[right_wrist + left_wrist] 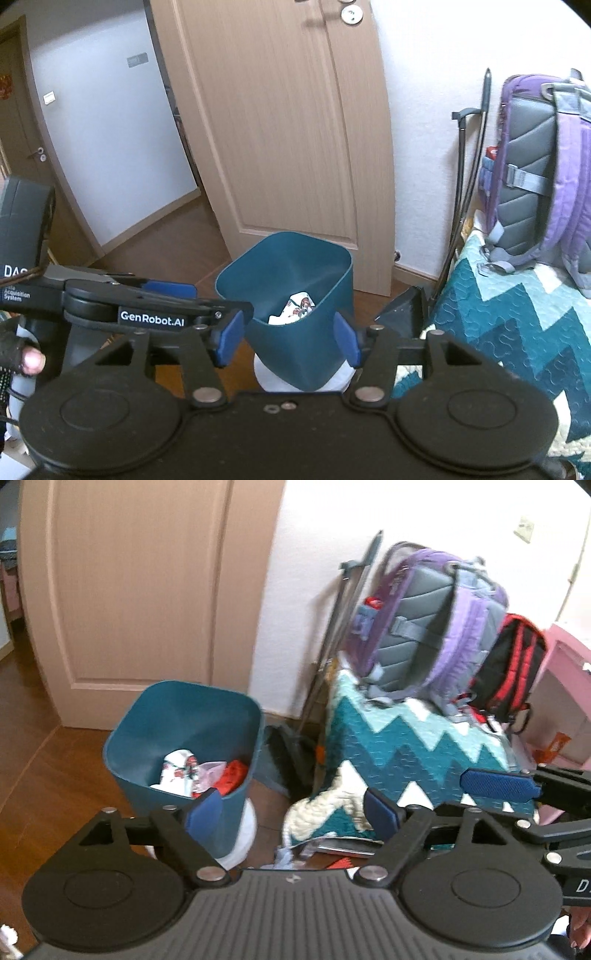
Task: Collect trash
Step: 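Lower both tools to the snack wrapper and yellow drink carton on the floor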
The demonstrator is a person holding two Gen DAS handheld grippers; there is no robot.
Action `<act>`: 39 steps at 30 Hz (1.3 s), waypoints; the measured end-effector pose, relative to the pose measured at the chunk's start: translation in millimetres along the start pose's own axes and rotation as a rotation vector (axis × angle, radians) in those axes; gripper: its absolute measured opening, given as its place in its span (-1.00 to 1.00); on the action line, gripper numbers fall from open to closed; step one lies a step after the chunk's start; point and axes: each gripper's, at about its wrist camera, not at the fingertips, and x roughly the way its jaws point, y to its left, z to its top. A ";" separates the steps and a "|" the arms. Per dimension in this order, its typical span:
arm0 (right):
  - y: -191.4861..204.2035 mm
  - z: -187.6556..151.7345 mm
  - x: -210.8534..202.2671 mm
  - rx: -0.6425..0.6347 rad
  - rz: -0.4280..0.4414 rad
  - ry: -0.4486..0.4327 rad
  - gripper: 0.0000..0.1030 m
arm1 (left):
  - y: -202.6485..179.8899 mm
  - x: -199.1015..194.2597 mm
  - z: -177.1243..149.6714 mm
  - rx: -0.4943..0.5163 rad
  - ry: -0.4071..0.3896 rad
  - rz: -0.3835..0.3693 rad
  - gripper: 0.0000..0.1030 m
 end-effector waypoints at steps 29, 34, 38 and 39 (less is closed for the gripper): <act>-225.0 -224.0 104.8 0.436 -0.154 0.432 0.11 | -82.4 294.3 -197.0 0.067 0.662 0.142 1.00; -242.2 -258.2 167.4 0.494 -0.141 0.540 0.11 | -81.8 347.2 -238.5 0.142 0.790 0.193 1.00; -253.5 -286.2 212.6 0.536 -0.121 0.622 0.10 | -75.8 384.6 -270.6 0.141 0.888 0.216 1.00; -255.1 -293.8 222.3 0.536 -0.120 0.641 0.10 | -76.0 393.5 -277.5 0.152 0.908 0.225 0.99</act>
